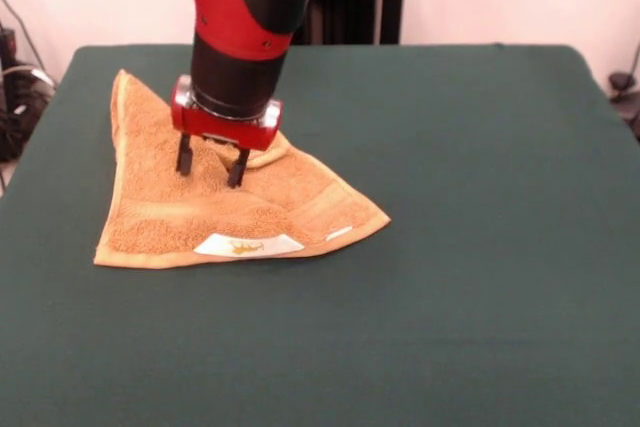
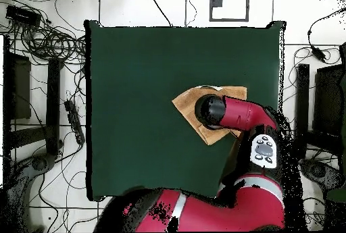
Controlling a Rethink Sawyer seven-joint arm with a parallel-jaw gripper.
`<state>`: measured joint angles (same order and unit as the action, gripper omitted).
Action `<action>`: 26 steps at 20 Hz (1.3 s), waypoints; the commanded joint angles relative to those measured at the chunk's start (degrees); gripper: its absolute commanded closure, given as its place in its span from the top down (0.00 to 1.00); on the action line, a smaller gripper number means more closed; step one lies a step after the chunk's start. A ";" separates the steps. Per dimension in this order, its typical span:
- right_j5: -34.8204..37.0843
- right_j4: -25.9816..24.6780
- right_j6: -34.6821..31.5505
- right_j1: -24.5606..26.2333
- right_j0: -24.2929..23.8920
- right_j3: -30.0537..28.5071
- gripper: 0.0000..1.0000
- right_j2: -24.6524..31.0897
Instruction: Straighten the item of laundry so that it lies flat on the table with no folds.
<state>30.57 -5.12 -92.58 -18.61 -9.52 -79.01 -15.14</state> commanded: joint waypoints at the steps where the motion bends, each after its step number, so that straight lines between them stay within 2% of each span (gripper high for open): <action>1: 4.29 1.39 -15.59 -0.14 4.86 -1.32 1.00 -3.16; 5: 6.76 2.72 -14.42 -4.29 6.18 -3.53 1.00 -3.44; 9: 9.36 4.95 -16.07 -6.13 7.55 -7.32 1.00 -3.53; 18: 9.33 9.32 -20.22 -4.36 10.01 -10.52 1.00 -4.70; 26: 4.51 13.10 -22.41 0.84 9.67 -12.27 1.00 -4.38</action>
<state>34.69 3.20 -95.24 -23.70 -1.04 -84.48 -23.09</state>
